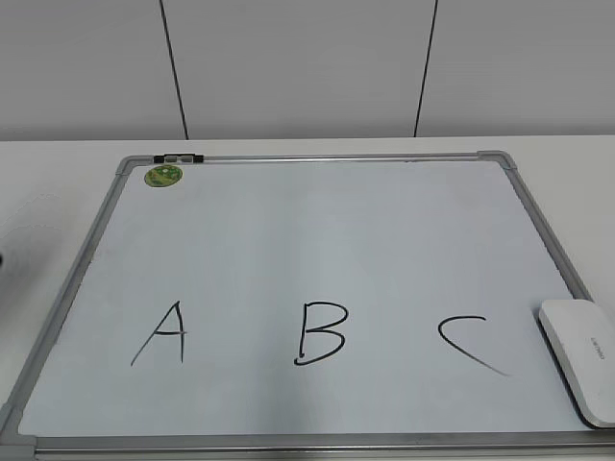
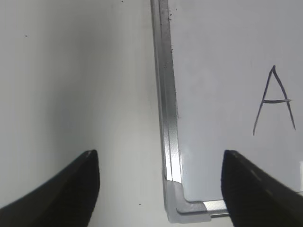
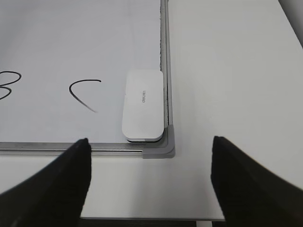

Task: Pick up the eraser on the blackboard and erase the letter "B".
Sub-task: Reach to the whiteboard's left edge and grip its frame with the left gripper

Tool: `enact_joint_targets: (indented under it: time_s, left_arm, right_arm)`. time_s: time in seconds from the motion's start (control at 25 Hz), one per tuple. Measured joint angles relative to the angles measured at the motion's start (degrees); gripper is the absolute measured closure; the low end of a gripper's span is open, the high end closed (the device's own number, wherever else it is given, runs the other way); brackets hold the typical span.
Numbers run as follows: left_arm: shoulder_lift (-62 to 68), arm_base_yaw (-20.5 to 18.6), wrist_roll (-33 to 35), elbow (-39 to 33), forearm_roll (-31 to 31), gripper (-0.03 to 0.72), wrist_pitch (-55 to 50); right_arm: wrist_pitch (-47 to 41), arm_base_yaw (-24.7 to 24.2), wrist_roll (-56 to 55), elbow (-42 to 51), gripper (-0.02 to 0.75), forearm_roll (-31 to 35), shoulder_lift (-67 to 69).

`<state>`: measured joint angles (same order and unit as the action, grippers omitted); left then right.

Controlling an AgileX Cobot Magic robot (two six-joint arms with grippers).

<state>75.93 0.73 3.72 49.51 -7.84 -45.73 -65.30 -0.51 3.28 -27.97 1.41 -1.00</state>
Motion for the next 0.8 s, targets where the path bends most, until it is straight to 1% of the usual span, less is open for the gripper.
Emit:
enact_joint_targets:
  time_s: [0.16,0.24,0.32,0.4,0.48,0.8]
  left_arm:
    - [6.11,0.0,2.04,1.53,-3.1,0.104,1.31]
    - [9.21,0.0,3.52,2.15,-5.13,0.12,1.65]
    - [11.68,0.0,4.37,2.38,-6.19,0.157,2.09]
    - [13.26,0.0,4.91,2.38,-6.58,0.188,3.18]
    - [14.42,0.0,5.18,2.38,-6.72,0.203,4.66]
    - [17.9,0.0,6.51,2.5,-6.72,0.213,7.61]
  right_arm:
    - [0.0,0.0,0.0,0.0,0.151,0.0,0.0]
    - [0.0,0.0,0.0,0.0,0.151,0.0,0.0]
    - [0.0,0.0,0.0,0.0,0.151,0.0,0.0]
    - [0.0,0.0,0.0,0.0,0.151,0.0,0.0]
    - [0.0,0.0,0.0,0.0,0.151,0.0,0.0]
    - [0.0,0.0,0.0,0.0,0.151,0.0,0.0]
